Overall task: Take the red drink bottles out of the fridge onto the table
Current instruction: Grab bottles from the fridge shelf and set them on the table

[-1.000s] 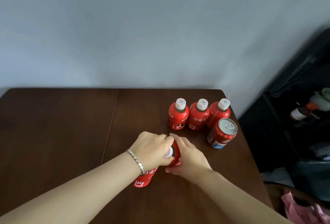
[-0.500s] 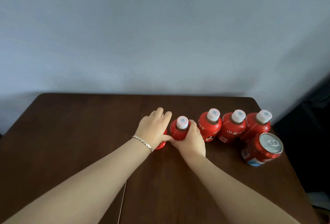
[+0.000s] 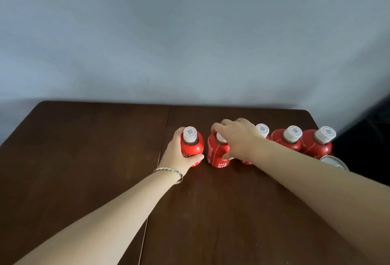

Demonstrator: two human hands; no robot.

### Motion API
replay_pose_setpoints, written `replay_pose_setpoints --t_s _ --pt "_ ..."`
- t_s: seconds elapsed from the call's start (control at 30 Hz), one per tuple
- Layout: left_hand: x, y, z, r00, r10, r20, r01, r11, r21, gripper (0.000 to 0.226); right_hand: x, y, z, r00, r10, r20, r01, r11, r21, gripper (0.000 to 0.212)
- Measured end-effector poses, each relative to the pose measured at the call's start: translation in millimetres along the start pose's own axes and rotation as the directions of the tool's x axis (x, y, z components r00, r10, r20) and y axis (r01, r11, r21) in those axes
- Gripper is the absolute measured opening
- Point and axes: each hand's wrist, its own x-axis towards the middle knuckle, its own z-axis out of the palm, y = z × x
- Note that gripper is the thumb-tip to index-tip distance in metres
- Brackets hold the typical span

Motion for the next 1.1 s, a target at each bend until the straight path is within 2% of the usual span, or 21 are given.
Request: replay_pose_setpoints --t_s 0.17,0.37,0.63,0.9,1.0,1.07,1.1 --pt "3 10 19 1.0 0.016 0.015 -0.016 1.0 0.0 0.082 8 16 1 1.0 0.013 -0.016 -0.014 0.998 -0.056 0.072" --pt "3 15 28 1.0 -0.012 -0.013 0.013 1.0 0.014 0.084 3 11 7 0.989 0.125 -0.075 -0.125 0.992 -0.005 0.072" --pt "10 16 25 1.0 -0.006 -0.008 0.006 1.0 0.013 0.083 2 9 3 0.986 0.143 -0.085 -0.137 0.988 0.071 0.067" --pt "17 14 20 1.0 0.004 0.027 -0.005 0.998 0.066 0.084 1 10 10 0.98 0.171 -0.1 -0.159 0.981 0.113 0.071" --pt "17 19 18 0.994 -0.069 0.085 0.057 0.989 0.137 0.101 2 6 14 0.975 0.212 -0.06 -0.204 0.972 0.115 0.087" --pt "13 25 18 0.972 -0.213 0.095 0.179 0.943 0.28 0.113 -3 1 17 0.968 0.246 -0.057 -0.24 0.966 0.094 0.099" --pt "7 28 18 0.959 -0.272 0.078 0.224 0.898 0.378 0.112 -9 -3 18 0.966 0.246 -0.078 -0.238 0.967 0.094 0.1"
